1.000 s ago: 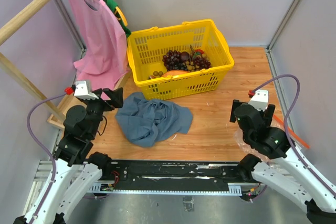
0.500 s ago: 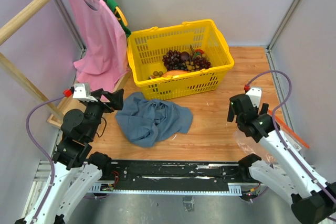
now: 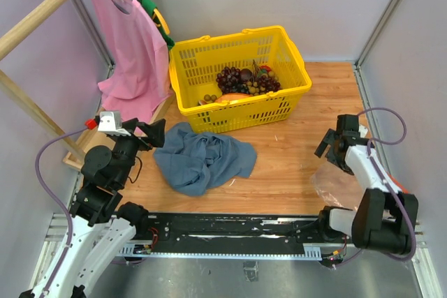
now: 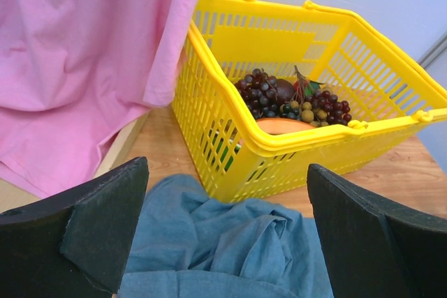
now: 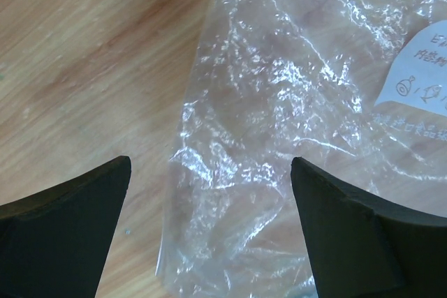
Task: Place the food in the zip-top bag and seal the zipper
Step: Pick up the zipper food storage bag at the center of the board.
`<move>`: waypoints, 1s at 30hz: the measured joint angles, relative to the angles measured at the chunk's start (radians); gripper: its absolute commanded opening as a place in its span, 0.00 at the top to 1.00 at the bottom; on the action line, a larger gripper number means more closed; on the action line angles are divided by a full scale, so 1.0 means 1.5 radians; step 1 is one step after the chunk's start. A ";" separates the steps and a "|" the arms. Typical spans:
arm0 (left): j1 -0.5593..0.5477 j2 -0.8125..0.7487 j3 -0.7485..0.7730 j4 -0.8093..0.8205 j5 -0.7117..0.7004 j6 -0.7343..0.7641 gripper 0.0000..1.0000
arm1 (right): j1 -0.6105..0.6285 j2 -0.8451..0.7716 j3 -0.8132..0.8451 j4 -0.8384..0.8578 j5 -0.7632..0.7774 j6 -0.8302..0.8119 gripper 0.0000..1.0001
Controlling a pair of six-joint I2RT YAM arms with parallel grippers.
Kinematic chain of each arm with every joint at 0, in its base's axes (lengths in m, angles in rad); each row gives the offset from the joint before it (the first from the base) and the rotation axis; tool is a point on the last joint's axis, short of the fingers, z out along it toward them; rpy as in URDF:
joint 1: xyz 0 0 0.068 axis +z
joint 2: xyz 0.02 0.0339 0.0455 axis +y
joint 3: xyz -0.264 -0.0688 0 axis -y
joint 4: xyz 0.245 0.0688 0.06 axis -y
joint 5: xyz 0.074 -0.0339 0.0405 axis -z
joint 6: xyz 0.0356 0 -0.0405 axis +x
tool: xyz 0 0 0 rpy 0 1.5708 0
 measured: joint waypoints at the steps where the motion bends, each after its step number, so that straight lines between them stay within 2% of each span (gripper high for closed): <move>1: 0.000 0.000 0.000 0.000 0.000 0.001 0.01 | -0.019 0.023 0.000 0.011 -0.013 -0.002 0.02; 9: -0.005 0.003 -0.003 0.001 0.005 0.004 0.01 | -0.090 0.168 0.025 0.061 -0.082 -0.021 0.00; 11: -0.005 0.003 -0.003 0.001 0.005 0.004 0.01 | -0.096 0.187 0.038 0.073 -0.090 -0.028 0.04; 18: -0.008 0.003 -0.003 0.001 0.011 0.004 0.01 | -0.130 0.204 0.044 0.112 -0.100 -0.054 0.34; 26: -0.008 0.003 -0.003 0.001 0.017 0.004 0.00 | -0.140 0.203 0.038 0.147 -0.123 -0.087 0.80; 30: -0.008 0.003 -0.003 0.001 0.018 0.004 0.01 | -0.130 0.198 0.034 0.155 -0.143 -0.094 0.96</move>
